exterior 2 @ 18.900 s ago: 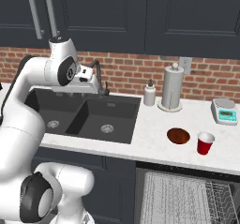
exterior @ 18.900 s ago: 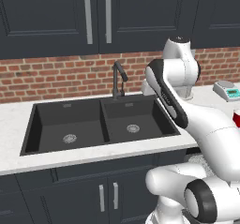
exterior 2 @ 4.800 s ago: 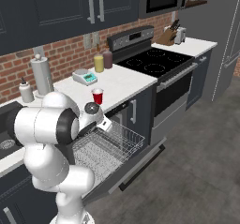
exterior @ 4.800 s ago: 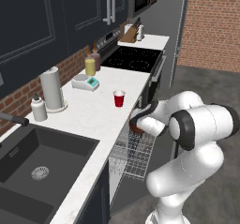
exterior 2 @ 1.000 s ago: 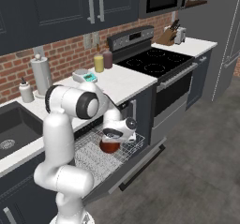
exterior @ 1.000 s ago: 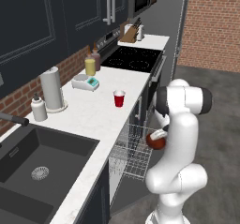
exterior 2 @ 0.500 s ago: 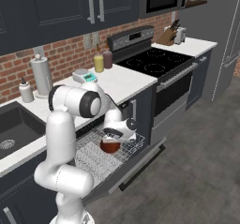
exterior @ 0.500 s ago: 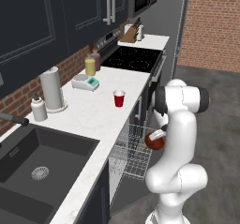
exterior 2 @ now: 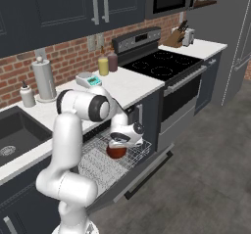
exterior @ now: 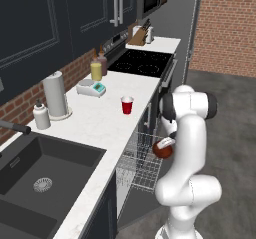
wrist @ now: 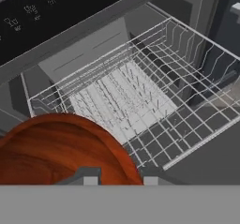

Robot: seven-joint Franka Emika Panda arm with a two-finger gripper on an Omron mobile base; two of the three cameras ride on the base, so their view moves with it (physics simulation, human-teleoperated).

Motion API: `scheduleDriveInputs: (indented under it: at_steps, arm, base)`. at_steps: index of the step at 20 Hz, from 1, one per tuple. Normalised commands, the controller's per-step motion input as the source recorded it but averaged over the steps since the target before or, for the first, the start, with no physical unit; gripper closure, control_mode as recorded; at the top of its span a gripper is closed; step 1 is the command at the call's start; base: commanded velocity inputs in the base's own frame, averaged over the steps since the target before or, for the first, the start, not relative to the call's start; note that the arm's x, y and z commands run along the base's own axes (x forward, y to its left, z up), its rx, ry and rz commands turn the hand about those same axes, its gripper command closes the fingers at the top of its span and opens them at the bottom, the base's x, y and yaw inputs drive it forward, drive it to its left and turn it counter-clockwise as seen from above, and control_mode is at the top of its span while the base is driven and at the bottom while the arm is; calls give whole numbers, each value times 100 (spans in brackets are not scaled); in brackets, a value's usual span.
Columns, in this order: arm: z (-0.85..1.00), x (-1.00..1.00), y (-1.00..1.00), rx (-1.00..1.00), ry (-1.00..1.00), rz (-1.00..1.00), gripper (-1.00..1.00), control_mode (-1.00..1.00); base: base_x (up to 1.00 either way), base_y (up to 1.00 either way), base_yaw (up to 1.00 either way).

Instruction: Pick up the cup and bowl from the counter, place them in the dishwasher, and close the dishwasher door.

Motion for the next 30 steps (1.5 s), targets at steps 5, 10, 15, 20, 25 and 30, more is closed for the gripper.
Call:
scheduleDriveInputs:
  at_steps: [5, 10, 15, 20, 25, 30]
  arm:
    - [-25, 22, 0, 0, 0, 2, 100, -100]
    - [-13, 12, 1, 2, 0, 1, 100, -100]
    - [0, 0, 8, 3, -1, 1, 100, -100]
    - [0, 0, 12, 1, -1, 0, 100, -100]
    - [-1, 0, 17, 0, 0, 0, 100, -100]
    - [-6, 0, 15, 0, 0, 1, 100, -100]
  base:
    - [0, 0, 0]
    - [0, 0, 0]
    - [0, 0, 0]
    - [0, 0, 0]
    - [0, 0, 0]
    - [0, 0, 0]
